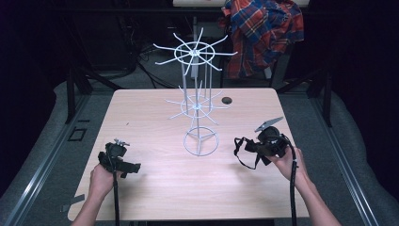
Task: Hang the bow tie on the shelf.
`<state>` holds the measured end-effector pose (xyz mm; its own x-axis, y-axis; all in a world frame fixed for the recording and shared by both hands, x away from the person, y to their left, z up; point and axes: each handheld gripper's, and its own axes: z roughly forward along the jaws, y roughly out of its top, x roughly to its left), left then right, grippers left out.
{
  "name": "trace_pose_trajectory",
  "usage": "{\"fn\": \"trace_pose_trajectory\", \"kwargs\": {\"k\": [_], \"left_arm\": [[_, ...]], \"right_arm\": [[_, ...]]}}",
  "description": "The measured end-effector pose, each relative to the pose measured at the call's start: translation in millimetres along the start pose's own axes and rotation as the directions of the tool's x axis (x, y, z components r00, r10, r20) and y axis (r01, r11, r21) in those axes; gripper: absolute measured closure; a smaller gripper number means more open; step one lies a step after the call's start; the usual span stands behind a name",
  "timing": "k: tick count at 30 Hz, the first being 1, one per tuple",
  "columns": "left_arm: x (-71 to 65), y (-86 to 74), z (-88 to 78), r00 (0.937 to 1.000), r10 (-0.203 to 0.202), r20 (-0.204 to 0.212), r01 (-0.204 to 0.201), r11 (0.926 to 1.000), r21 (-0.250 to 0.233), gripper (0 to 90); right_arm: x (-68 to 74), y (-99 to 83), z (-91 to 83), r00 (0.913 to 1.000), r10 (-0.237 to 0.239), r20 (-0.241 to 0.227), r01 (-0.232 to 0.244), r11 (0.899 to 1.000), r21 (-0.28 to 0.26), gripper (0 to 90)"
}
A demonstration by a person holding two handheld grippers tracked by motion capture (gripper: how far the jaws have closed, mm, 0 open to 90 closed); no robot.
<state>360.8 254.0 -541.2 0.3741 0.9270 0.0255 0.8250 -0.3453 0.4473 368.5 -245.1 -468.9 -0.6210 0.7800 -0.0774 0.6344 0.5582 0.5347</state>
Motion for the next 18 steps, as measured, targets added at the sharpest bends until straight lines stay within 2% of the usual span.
{"fn": "trace_pose_trajectory", "kwargs": {"k": [5, 8, 18], "left_arm": [[-2.5, 1.4, 1.4, 1.0000, 0.008, 0.005, -0.008, 0.9999, 0.011, 0.0], [-3.6, 2.0, -0.4, 0.9998, 0.016, 0.007, -0.016, 0.9999, -0.002, 0.0], [-2.9, 2.2, 0.5, 0.9999, 0.010, 0.013, -0.010, 0.9999, 0.003, 0.0]], "right_arm": [[5.4, 3.5, -5.5, 0.9995, -0.029, 0.006, 0.030, 0.999, -0.029, 81.5], [9.5, 7.4, -9.9, 0.9992, -0.039, 0.010, 0.039, 0.998, -0.055, 81.5], [9.6, 16.5, -14.5, 0.9994, -0.033, 0.009, 0.034, 0.996, -0.086, 81.5]]}}
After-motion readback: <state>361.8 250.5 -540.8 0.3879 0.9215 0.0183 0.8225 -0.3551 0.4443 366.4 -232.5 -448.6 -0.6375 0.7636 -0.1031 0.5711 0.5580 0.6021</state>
